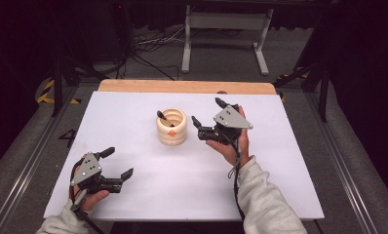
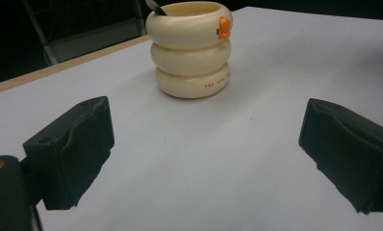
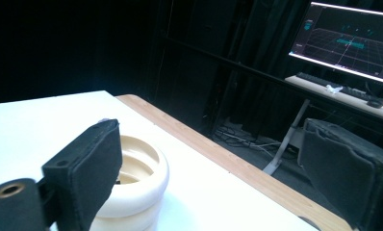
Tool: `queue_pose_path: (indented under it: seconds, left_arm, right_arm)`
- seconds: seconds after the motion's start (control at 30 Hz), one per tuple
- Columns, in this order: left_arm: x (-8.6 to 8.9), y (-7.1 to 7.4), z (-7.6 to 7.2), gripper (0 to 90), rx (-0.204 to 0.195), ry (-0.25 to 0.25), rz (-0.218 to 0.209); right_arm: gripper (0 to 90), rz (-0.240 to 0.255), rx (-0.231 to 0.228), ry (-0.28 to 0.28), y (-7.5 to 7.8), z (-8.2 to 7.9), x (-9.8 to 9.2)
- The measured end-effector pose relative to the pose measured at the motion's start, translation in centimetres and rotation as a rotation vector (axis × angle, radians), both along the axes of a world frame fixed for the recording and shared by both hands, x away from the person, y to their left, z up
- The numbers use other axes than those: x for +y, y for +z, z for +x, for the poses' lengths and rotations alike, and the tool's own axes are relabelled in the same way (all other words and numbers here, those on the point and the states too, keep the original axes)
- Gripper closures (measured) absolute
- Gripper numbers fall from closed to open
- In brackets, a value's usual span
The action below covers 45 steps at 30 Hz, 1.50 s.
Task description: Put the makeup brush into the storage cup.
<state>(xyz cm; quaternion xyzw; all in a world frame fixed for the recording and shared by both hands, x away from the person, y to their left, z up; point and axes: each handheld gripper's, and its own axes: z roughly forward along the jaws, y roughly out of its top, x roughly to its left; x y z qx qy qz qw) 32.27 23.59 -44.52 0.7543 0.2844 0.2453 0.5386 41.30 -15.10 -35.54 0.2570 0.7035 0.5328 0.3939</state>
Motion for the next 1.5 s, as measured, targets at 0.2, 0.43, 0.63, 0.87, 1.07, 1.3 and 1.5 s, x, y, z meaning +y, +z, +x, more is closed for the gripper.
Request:
queue_pose_path:
  seconds: [0.2, 0.43, 0.63, 0.87, 1.07, 1.3, 1.5]
  left_arm:
    - [0.0, 0.0, 0.0, 5.8, 0.0, 0.0, 0.001]
    - [-0.1, 0.0, 0.0, 5.8, 0.002, -0.001, 0.004]
    - [-0.1, 0.0, 0.0, 5.8, 0.002, -0.002, 0.007]
    - [0.0, -0.1, 0.0, 5.8, 0.002, 0.001, 0.006]
    - [-0.1, -0.1, 0.1, 5.8, 0.001, 0.0, 0.01]
    - [-0.1, -0.1, 0.1, 5.7, 0.003, 0.002, 0.009]
    - [-0.2, -0.1, 0.1, 5.8, 0.004, 0.002, 0.012]
  right_arm:
    - [9.5, 0.001, -0.002, -0.005, -0.1, -0.5, -0.7]
    - [10.0, -0.013, -0.016, -0.018, -0.1, -1.0, -1.4]
    - [10.2, -0.031, -0.023, -0.027, -0.1, -1.4, -1.9]
    - [10.3, -0.027, -0.024, -0.027, -0.1, -1.8, -2.6]
    - [10.4, -0.038, -0.031, -0.032, -0.2, -2.3, -3.2]
    - [10.4, -0.045, -0.029, -0.03, -0.4, -2.8, -3.7]
    - [10.4, -0.052, -0.018, -0.029, -0.6, -3.0, -4.2]
